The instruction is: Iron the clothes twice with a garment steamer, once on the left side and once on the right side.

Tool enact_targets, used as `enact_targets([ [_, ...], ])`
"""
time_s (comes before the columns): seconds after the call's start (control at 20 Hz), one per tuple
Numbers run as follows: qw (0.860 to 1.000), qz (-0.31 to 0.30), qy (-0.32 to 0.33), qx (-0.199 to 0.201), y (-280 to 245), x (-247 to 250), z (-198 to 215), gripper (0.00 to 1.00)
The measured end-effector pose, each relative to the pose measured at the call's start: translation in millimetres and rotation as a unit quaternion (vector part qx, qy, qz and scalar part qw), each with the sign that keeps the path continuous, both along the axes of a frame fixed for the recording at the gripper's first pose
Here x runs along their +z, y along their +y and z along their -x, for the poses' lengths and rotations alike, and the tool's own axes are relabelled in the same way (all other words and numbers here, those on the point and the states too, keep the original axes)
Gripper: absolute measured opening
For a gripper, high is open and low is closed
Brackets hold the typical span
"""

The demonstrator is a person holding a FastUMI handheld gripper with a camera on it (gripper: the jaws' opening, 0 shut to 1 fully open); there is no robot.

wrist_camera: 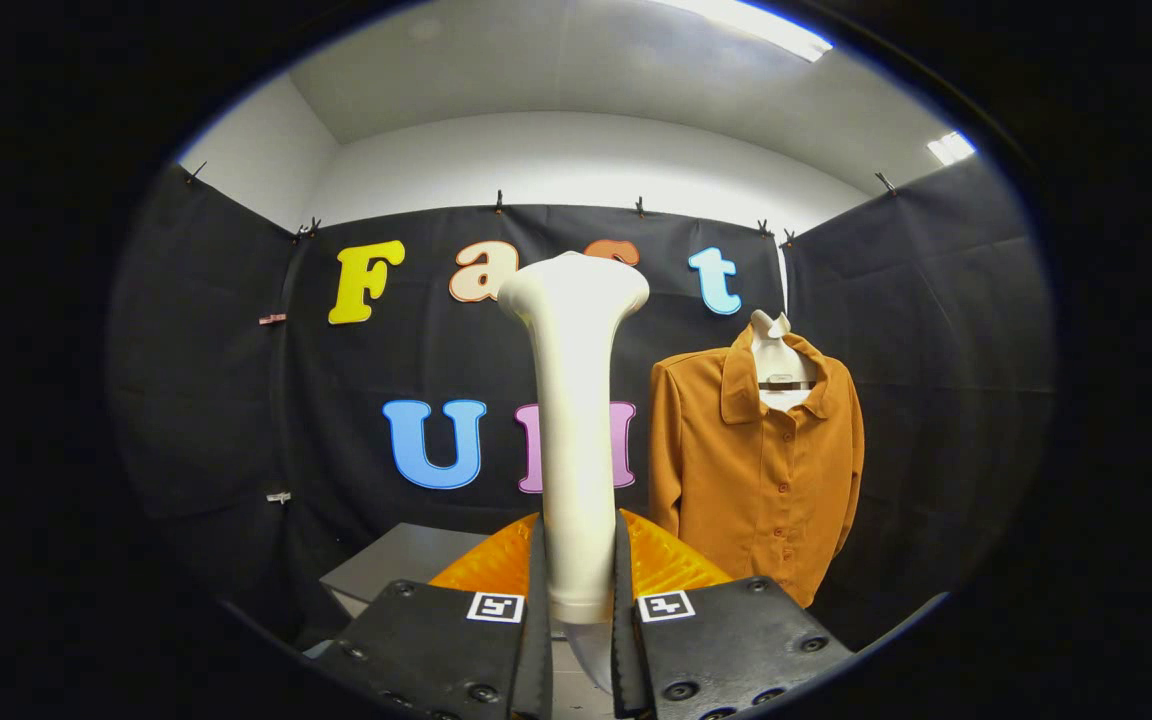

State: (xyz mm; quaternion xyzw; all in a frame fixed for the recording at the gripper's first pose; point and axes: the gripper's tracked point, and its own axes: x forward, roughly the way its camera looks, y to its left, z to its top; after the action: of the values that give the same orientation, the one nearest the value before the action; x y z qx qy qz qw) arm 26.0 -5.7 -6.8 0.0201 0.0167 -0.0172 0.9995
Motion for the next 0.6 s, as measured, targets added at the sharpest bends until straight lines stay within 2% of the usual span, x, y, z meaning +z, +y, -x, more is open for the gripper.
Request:
enact_targets([
  [0.6,1.000,-0.002,0.000,0.003,-0.4,1.3,10.6,0.27],
])
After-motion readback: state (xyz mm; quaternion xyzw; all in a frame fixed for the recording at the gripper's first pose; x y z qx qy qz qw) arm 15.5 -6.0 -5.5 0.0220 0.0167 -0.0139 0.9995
